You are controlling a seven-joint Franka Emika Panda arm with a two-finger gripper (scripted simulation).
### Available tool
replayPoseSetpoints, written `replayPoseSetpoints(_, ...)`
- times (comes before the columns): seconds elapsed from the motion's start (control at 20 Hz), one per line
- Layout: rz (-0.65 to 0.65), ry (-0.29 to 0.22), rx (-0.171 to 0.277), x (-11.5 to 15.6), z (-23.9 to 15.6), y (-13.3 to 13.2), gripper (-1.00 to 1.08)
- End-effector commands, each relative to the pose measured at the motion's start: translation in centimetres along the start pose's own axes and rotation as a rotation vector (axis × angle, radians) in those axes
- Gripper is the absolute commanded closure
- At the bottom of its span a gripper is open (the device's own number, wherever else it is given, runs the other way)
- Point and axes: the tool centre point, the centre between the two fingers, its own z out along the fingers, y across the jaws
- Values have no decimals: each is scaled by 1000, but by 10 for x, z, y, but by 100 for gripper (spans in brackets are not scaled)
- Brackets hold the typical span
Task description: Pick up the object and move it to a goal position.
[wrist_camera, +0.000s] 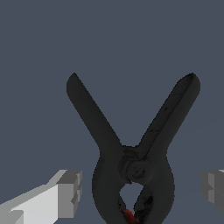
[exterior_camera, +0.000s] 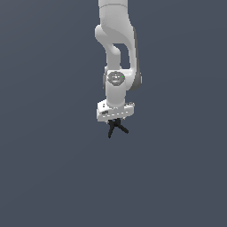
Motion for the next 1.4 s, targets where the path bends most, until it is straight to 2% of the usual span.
replayPoseSetpoints(0.0, -1, -1, 0, -1, 9, 0, -92)
replayPoseSetpoints(0.25, -2, 0, 0, -2, 32, 0, -92)
replayPoseSetpoints(0.55, -3, 0, 0, -1, 41, 0, -92)
replayPoseSetpoints(0.6, -3, 0, 0, -1, 41, 0, 108)
replayPoseSetpoints(1.15, -2, 1, -1, -1, 40, 0, 108)
replayPoseSetpoints(1.35, -2, 1, -1, 2, 39, 8, 108)
